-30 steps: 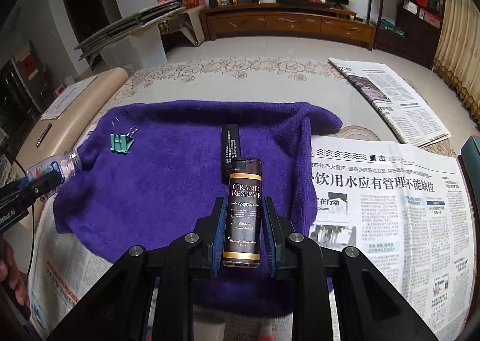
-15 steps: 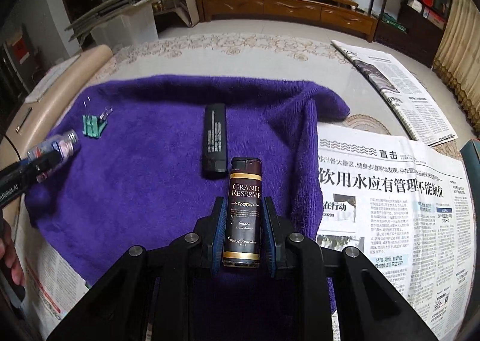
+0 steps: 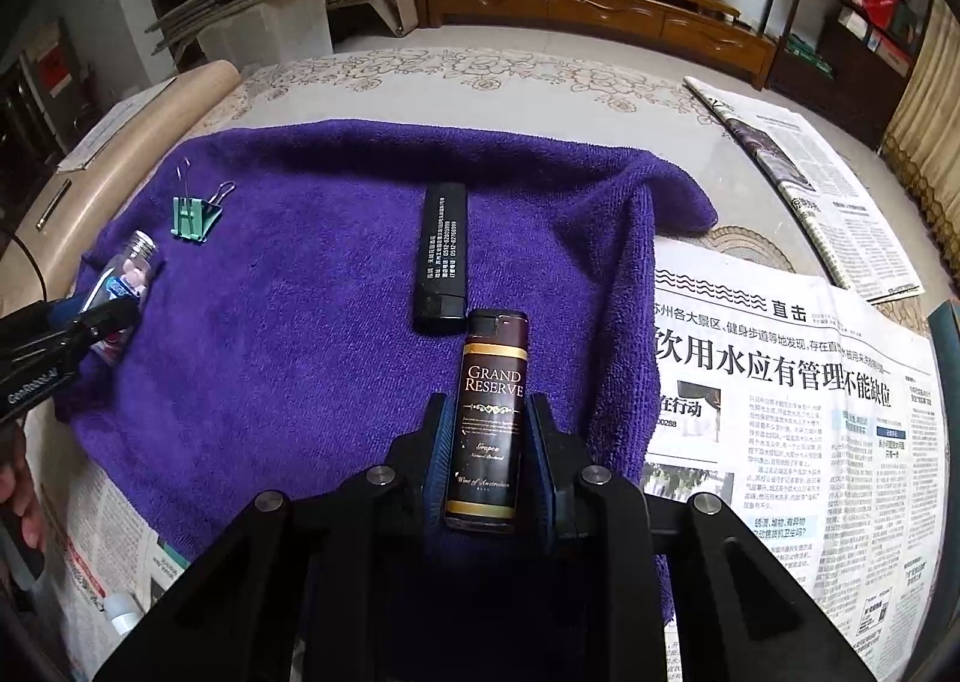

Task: Organize rigid objects
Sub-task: 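Carry the jar and brown bottle onto the purple towel and open both tools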

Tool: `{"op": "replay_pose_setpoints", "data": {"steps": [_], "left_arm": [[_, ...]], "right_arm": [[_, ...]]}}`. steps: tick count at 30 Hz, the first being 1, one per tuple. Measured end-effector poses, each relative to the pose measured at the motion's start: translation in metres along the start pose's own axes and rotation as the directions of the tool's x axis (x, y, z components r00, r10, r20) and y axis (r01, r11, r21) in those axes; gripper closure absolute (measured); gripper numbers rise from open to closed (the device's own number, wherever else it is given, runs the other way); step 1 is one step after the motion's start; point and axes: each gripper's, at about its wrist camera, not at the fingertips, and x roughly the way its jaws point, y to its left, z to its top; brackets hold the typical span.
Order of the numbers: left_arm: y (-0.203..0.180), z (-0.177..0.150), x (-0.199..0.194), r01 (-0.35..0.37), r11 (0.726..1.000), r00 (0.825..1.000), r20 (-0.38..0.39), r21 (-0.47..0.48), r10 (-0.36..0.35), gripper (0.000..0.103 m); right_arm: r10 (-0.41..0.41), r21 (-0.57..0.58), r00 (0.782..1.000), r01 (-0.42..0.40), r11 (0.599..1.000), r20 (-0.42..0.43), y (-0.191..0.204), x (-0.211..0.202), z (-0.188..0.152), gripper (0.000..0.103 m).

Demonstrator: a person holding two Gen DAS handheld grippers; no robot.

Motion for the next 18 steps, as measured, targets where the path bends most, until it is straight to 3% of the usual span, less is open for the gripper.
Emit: {"op": "replay_pose_setpoints", "data": {"steps": [5,7,10,13,15,17,18], "left_arm": [[0.000,-0.001,0.002,-0.012,1.000,1.000,-0.023,0.008,0.012,0.063],[0.003,-0.001,-0.001,-0.007,1.000,1.000,-0.023,-0.005,0.006,0.062],[0.006,-0.001,-0.012,0.007,1.000,1.000,-0.015,-0.023,-0.007,0.057],[0.004,-0.002,-0.030,0.006,1.000,1.000,0.016,-0.018,-0.006,0.035],[0.002,-0.005,-0.045,-0.002,1.000,0.999,0.041,-0.024,0.003,0.018],[-0.001,-0.012,-0.066,0.022,0.999,0.995,0.093,-0.034,-0.019,0.012],[-0.002,-0.015,-0.073,0.030,0.999,0.994,0.107,-0.036,-0.026,0.003]], "right_arm": [[0.014,-0.005,1.000,-0.014,1.000,0.024,0.002,-0.008,0.002,0.055],[-0.008,-0.010,0.999,0.008,1.000,0.043,0.004,-0.015,0.001,0.041],[-0.004,0.010,0.998,0.003,1.000,0.070,0.003,-0.029,0.001,0.037],[0.010,0.033,0.995,-0.014,0.999,0.102,0.000,-0.047,-0.002,0.029],[0.014,0.056,0.993,-0.020,0.998,0.120,-0.003,-0.060,-0.007,0.013],[0.021,0.083,0.991,-0.032,0.996,0.131,-0.010,-0.073,-0.016,0.008],[0.022,0.094,0.992,-0.034,0.995,0.127,-0.014,-0.077,-0.020,0.003]]}}
